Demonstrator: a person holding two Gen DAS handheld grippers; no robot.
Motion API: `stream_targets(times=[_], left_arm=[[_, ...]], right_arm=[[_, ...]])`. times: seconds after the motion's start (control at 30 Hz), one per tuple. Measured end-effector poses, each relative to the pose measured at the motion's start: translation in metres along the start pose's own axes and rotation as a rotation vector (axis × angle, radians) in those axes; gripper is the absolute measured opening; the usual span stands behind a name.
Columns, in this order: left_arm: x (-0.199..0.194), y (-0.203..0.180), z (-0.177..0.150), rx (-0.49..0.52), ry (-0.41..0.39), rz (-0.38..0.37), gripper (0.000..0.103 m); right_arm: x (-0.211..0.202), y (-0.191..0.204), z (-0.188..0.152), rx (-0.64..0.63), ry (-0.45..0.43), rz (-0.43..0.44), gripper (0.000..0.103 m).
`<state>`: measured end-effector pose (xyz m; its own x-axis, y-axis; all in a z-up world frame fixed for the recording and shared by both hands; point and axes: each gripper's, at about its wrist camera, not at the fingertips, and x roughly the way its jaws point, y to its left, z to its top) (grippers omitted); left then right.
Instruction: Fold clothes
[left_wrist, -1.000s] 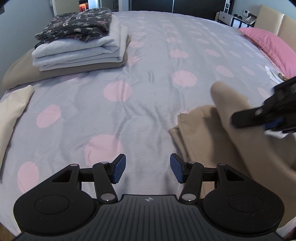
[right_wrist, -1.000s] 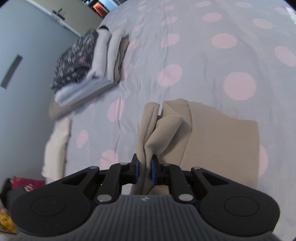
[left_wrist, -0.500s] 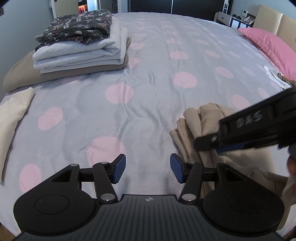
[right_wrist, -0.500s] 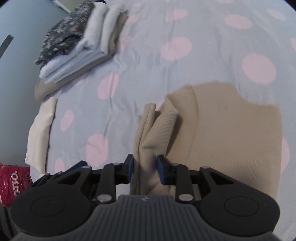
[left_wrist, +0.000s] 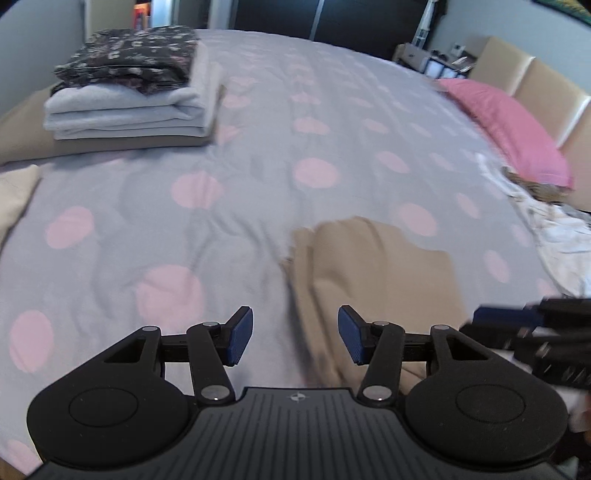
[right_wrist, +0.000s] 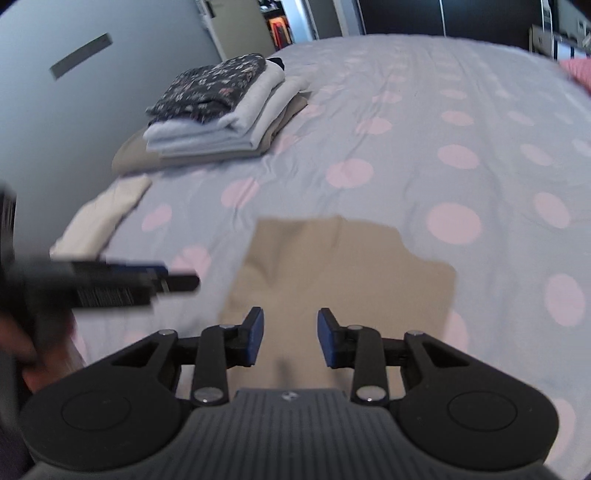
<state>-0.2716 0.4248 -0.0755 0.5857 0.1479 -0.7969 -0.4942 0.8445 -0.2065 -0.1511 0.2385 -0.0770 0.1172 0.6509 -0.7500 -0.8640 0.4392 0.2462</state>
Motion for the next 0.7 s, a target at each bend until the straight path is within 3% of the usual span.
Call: stream_targets(times=[0.2,0.47,0.57,0.7], left_arm=[[-0.021,-0.015,-0.017,0.045,-0.052,-0.054,0.048],[-0.039,-0.029,-0.037,0.014,-0.11,-0.17,0.051],[-0.042,-0.038,-0.043,0.026,-0.116,-0.216,0.051],[-0.044,-0.051,-0.051,0.068,-0.106,-0.269,0.049]], right_arm=[[-0.022,-0.012,-0.056,-0.056,-0.015,-0.09,0.036],[-0.025,-0.014,-0.123,-0.143,0.04,-0.162,0.048],[-0.016,-0.012,-0.136,-0.162,0.059,-0.171,0.049],[-0.013,-0.002,-0.139,-0.23,0.017,-0.212,0.043]])
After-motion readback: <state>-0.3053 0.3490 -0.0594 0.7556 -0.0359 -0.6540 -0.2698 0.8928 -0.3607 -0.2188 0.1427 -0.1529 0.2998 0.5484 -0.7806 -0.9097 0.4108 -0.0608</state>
